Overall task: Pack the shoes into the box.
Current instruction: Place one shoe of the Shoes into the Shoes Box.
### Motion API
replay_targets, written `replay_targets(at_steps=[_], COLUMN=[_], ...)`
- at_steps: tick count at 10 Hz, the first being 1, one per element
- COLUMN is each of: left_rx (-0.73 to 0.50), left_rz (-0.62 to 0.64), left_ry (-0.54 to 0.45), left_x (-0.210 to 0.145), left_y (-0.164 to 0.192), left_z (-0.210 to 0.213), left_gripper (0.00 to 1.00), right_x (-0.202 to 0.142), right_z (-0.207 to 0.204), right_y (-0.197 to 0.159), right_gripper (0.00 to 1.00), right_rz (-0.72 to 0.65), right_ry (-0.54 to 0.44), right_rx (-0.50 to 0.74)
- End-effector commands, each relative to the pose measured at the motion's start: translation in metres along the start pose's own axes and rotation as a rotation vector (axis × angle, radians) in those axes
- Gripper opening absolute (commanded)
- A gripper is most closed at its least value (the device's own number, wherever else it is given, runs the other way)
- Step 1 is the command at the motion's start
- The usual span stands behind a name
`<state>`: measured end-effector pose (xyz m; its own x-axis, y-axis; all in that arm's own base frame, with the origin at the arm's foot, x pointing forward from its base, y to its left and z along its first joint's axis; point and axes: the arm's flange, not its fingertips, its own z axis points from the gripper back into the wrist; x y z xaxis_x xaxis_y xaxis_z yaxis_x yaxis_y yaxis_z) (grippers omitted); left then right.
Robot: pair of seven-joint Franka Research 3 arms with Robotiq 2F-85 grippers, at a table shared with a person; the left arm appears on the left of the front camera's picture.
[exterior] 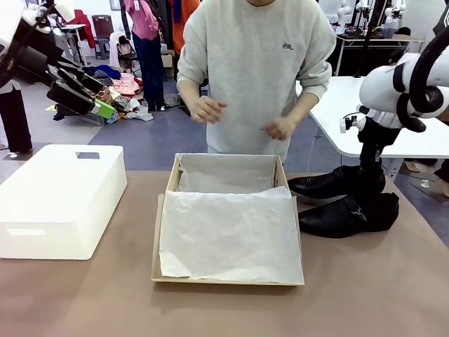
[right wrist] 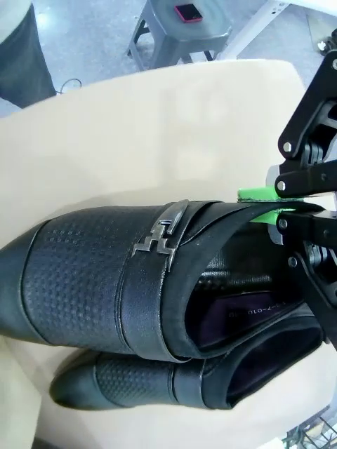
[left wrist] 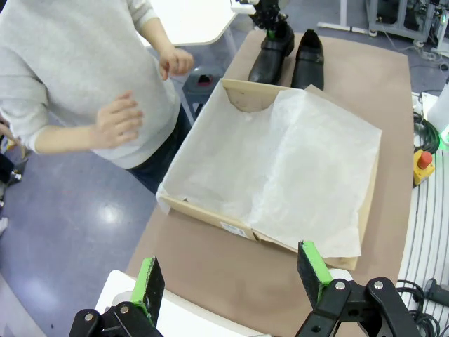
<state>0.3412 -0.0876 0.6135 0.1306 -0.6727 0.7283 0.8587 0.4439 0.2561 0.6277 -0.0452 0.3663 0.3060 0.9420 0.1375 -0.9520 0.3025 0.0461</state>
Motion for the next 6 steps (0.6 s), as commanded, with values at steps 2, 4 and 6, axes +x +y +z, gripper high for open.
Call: replay_targets(at_steps=[2, 4, 6], left_rx=[-0.015, -0.015, -0.015], left_rz=[-0.013, -0.013, -0.013], left_ry=[-0.013, -0.013, -0.013], left_x=[-0.002, -0.002, -0.002], left_y=[0.001, 0.001, 0.001], left_z=[0.0, 0.0, 0.0], left_gripper=[1.0, 1.0, 1.0], right_x=[0.004, 0.008, 0.018], right_z=[0.042, 0.075, 0.103], right_y=[0.001, 0.012, 0.031], right_gripper=[0.0, 0.0, 0.0], right_rz=[-0.059, -0.076, -0.083], right_ry=[0.031, 0.056, 0.045], right_rx=[0.021, 0.025, 0.039])
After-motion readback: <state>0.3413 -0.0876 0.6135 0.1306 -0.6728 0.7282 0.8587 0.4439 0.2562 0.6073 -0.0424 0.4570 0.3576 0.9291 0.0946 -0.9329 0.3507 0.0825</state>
